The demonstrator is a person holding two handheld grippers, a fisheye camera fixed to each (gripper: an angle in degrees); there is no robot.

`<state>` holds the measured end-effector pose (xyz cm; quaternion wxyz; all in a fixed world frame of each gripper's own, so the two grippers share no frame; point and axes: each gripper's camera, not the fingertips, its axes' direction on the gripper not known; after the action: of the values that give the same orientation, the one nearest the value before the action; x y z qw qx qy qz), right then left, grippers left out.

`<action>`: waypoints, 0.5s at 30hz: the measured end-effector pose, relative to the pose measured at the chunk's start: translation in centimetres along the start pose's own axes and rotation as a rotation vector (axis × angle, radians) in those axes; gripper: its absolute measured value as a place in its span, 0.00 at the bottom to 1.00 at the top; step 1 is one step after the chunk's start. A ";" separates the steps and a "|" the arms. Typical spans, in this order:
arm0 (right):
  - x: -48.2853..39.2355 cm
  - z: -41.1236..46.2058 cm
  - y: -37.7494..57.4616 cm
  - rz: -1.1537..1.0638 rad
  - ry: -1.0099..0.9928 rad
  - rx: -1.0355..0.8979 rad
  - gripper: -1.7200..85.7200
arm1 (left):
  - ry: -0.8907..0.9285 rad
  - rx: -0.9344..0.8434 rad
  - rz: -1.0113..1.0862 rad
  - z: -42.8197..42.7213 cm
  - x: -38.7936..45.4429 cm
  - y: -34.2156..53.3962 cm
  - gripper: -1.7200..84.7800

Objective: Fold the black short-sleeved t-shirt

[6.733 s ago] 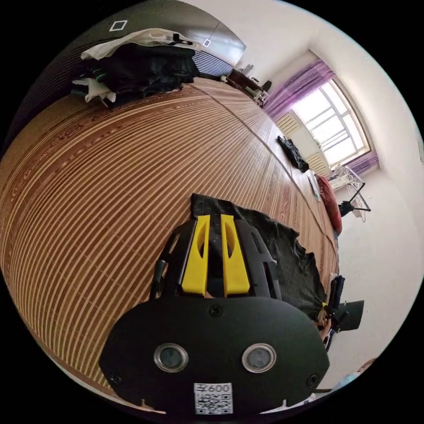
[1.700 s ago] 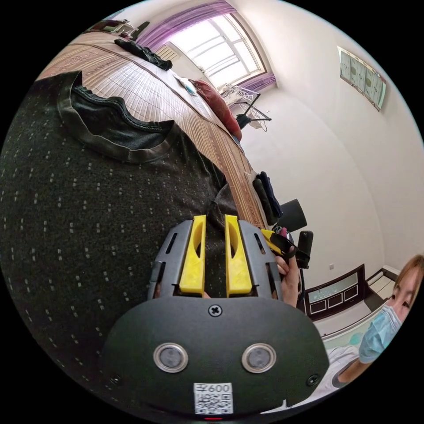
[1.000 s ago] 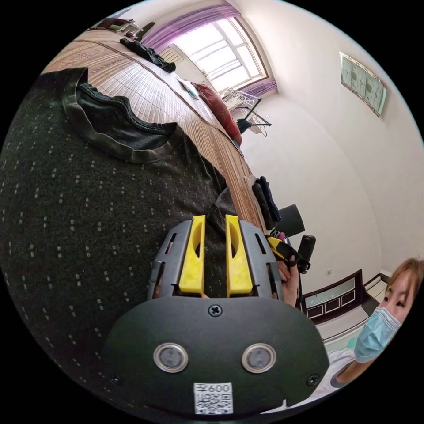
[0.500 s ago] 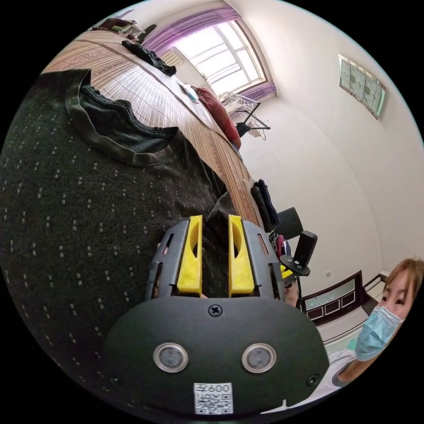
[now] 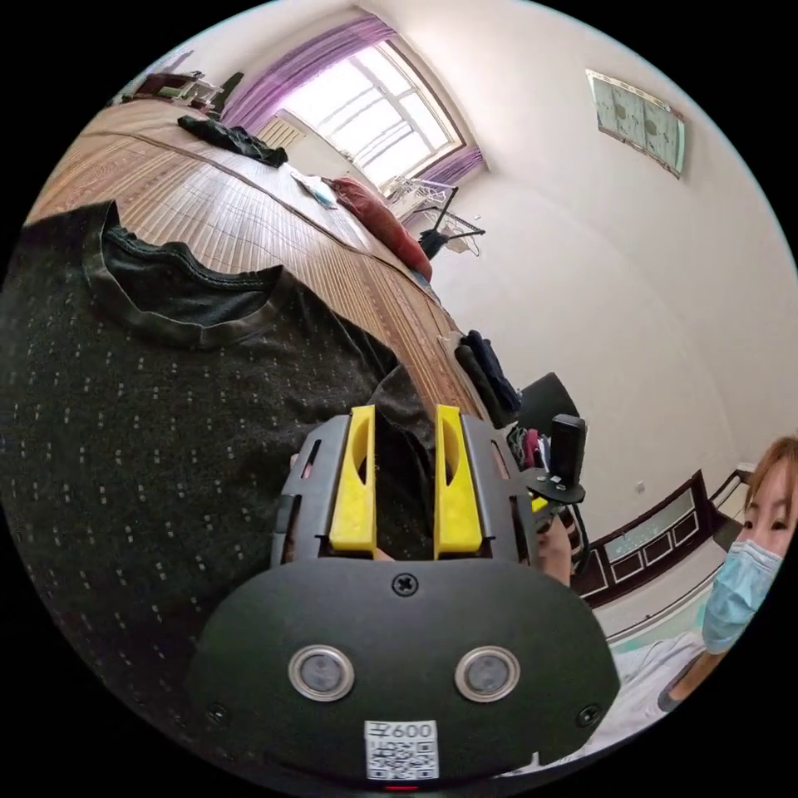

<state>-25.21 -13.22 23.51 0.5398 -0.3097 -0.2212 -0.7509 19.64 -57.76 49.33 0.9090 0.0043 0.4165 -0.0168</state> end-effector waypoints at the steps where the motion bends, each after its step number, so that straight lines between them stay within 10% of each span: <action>1: 0.0 0.0 -0.1 0.005 0.001 0.000 0.01 | -0.045 0.028 0.028 -0.4 0.9 0.5 0.11; 11: -0.5 0.2 -1.2 0.001 0.022 -0.013 0.01 | -0.028 -0.127 0.076 2.7 3.7 2.0 0.02; 15: -0.5 0.2 -1.5 0.007 0.019 -0.013 0.01 | -0.363 -0.329 0.121 3.1 6.3 1.9 0.02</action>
<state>-26.48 -12.31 23.28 0.5424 -0.3065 -0.2102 -0.7534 26.18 -56.06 46.60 0.9567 -0.1222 0.2423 0.1052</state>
